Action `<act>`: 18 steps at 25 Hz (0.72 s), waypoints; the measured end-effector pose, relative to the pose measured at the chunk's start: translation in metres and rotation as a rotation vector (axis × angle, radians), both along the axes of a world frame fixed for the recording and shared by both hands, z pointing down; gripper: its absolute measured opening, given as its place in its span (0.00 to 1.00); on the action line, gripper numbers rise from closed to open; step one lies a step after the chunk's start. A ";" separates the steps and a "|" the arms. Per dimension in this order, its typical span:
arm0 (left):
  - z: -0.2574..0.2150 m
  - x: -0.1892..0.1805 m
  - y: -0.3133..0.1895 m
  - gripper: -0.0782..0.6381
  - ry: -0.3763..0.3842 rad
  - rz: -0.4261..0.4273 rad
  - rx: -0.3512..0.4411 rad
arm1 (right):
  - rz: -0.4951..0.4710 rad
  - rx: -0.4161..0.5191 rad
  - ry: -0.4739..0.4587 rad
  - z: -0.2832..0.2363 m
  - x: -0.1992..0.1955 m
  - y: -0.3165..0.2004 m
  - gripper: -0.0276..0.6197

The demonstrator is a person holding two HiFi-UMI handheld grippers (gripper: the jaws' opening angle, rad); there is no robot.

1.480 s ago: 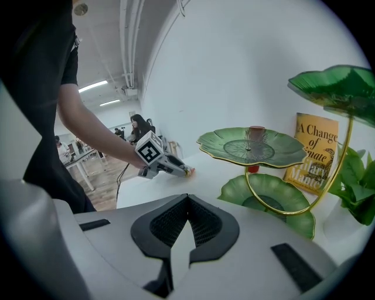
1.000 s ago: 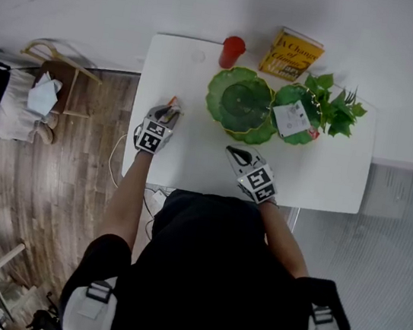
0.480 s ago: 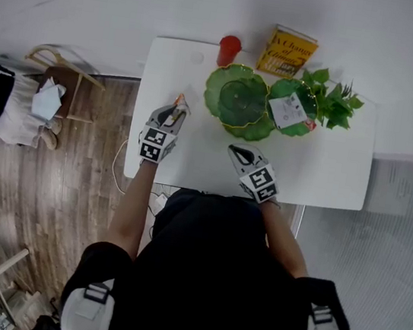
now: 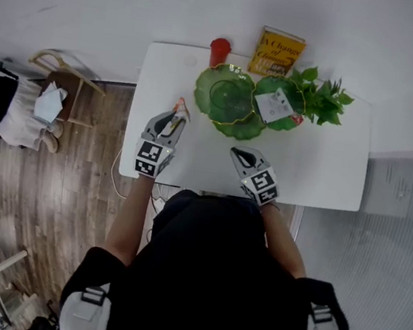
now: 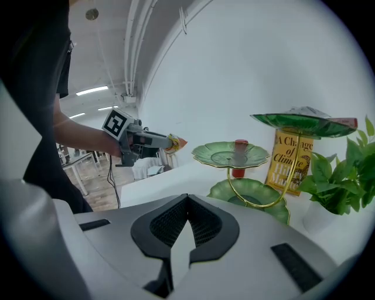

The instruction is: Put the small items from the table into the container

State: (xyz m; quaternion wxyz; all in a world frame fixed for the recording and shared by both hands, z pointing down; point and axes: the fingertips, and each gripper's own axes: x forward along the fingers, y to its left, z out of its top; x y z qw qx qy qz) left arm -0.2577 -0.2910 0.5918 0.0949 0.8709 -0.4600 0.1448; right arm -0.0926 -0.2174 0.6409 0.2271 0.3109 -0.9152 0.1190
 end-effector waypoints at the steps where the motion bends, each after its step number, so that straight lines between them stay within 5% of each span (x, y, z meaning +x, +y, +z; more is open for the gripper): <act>1: -0.002 0.004 0.003 0.25 0.004 -0.009 -0.002 | -0.004 0.001 -0.001 -0.001 0.004 0.001 0.08; 18: -0.083 0.153 0.010 0.26 0.000 0.079 0.117 | -0.021 0.007 -0.026 -0.010 0.125 0.016 0.08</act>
